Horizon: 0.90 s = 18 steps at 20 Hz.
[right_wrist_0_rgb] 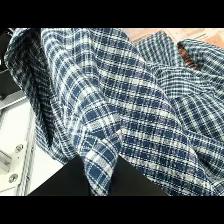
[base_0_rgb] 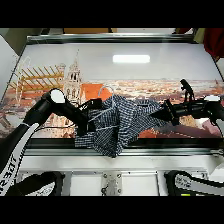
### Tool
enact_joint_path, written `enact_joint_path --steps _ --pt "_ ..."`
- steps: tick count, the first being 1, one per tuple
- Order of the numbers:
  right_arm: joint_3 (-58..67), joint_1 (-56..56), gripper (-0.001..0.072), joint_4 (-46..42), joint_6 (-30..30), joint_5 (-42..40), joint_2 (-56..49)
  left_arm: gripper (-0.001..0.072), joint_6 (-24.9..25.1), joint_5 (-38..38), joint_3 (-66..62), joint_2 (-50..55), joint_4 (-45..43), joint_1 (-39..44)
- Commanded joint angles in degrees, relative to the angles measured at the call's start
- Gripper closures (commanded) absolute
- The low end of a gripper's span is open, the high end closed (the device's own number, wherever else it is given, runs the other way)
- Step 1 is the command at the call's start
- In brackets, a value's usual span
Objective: Fold the clothes and pants, and hang the long-sleeved shirts on hangers.
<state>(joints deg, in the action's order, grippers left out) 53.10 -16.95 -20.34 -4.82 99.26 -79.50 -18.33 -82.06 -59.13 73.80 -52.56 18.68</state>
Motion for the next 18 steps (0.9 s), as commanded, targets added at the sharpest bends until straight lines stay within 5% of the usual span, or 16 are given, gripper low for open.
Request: enact_joint_path --steps 1,5,7,18 --pt "-0.02 0.04 0.0694 0.04 0.17 -0.24 -0.04 0.0691 0.07 0.02 -0.07 -0.04 0.00 0.04" --pt "-0.02 0.02 0.0695 0.04 0.04 -0.26 -0.04 0.0678 0.07 -0.02 -0.07 -0.04 -0.44 0.02" --pt "-0.02 0.02 0.0696 0.04 0.04 -0.24 -0.04 0.0272 -0.74 0.31 -0.07 -0.04 -0.46 0.02" --pt "-0.02 0.02 0.0697 0.04 0.07 -0.24 -0.04 0.0257 -10.73 0.63 -0.07 -2.12 -0.42 -3.61"
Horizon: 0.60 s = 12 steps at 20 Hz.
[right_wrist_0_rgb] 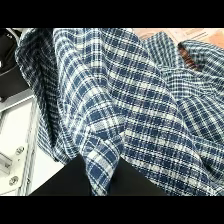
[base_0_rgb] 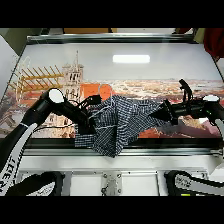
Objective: Fold the clothes and pants, and hang the long-sleeved shirts on hangers.
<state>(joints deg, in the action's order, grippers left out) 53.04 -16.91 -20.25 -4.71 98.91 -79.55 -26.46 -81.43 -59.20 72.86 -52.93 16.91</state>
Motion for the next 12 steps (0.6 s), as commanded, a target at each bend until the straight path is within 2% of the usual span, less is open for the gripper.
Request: enact_joint_path --steps 1,5,8,12 --pt "0.04 -0.02 0.0697 -0.04 -0.04 0.11 0.02 0.0256 -2.60 0.02 0.00 -2.12 -0.04 -2.82" --pt "0.04 -0.02 0.0697 -0.04 -0.02 0.11 0.02 0.0256 -3.23 -0.04 0.00 -5.01 -0.04 -6.45" --pt "0.04 -0.02 0.0698 -0.04 -0.02 0.11 0.02 0.0257 -5.53 0.46 0.00 -6.84 -0.04 -9.49" --pt "0.07 -0.02 0.0699 0.96 0.00 0.09 0.33 0.0257 -13.03 7.30 0.00 -12.85 -0.07 -17.84"
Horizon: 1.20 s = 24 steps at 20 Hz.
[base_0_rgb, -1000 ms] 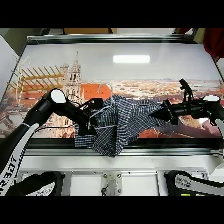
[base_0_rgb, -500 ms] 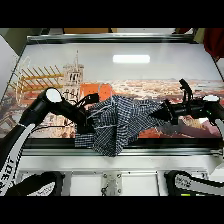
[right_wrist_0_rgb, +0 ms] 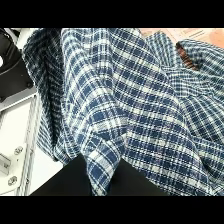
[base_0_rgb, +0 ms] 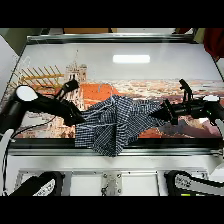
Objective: Fold the clothes and pants, and hang the long-sleeved shirts on hangers.
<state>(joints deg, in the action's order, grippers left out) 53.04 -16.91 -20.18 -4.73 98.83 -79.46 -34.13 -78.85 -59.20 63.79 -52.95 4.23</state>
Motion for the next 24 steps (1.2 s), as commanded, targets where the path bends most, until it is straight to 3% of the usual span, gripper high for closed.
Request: enact_joint_path --steps 1,3,6,7,8,9,13,16,21,22,24 --pt "0.07 -0.09 0.0699 2.80 0.17 0.13 0.72 0.0257 -8.02 6.40 0.00 -5.90 -0.04 -7.76" --pt "0.07 -0.09 0.0699 7.80 0.20 -1.25 2.10 0.0258 -14.58 7.50 0.04 -9.51 -2.91 -10.54" --pt "0.07 -0.07 0.0699 12.39 2.34 -7.74 4.61 0.0254 -29.73 6.12 1.51 -13.29 -15.32 -9.64" --pt "0.07 -0.02 0.0699 12.52 3.37 -10.12 5.44 0.0250 -32.94 6.34 4.13 -14.58 -14.88 -8.98" --pt "0.07 0.00 0.0699 12.52 3.48 -11.61 6.05 0.0058 -34.38 6.67 7.23 -15.47 -12.85 -8.13" --pt "0.07 0.02 0.0699 12.55 3.48 -12.33 6.58 -0.0004 -37.05 8.00 11.23 -16.20 -9.64 -6.78" --pt "0.07 0.04 0.0699 12.52 3.50 -12.70 7.28 0.0034 -50.36 18.51 25.97 -15.43 3.34 0.44" --pt "0.07 0.04 0.0699 12.52 3.50 -12.70 7.30 0.0035 -54.18 24.13 31.21 -9.92 9.79 6.23" --pt "0.07 0.04 0.0699 12.48 5.62 -12.68 7.30 0.0036 -53.75 29.38 31.93 0.31 21.73 12.13" --pt "0.07 0.04 0.0699 12.48 5.62 -12.66 7.30 0.0081 -53.77 30.34 31.43 1.42 22.14 12.61" --pt "0.07 0.04 0.0699 12.44 5.64 -12.44 7.58 0.0369 -53.68 31.04 29.29 2.99 21.97 12.92"
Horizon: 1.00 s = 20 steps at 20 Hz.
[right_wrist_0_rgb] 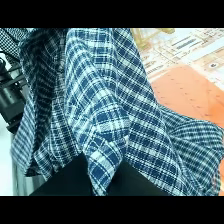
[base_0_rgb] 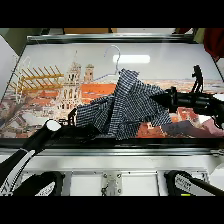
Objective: Fold the clothes and pants, and hang the long-sleeved shirts on hangers.
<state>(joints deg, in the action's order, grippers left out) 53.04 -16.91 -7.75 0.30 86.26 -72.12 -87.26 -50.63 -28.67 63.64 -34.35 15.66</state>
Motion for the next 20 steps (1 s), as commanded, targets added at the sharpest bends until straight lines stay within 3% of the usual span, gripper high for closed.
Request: enact_joint_path --steps 1,2,7,11,20 --pt "0.07 0.04 0.0699 0.00 0.59 0.13 0.72 0.0534 -0.46 2.82 -2.54 3.48 2.40 1.33" --pt "0.07 0.02 0.0700 0.02 0.59 0.15 1.53 0.0689 0.13 2.58 -4.17 3.43 0.39 0.68" --pt "0.07 -0.02 0.0699 -2.78 4.02 3.80 7.85 0.0692 -1.53 -3.74 -12.26 3.32 -11.78 -9.99" --pt "0.07 -0.02 0.0700 -10.43 7.89 4.46 12.22 0.0692 -1.44 -7.10 -18.01 3.32 -14.32 -18.10" --pt "0.04 0.15 0.0700 -18.99 13.51 5.33 13.90 0.0692 -1.49 -16.76 -34.93 3.32 -25.49 -18.80"
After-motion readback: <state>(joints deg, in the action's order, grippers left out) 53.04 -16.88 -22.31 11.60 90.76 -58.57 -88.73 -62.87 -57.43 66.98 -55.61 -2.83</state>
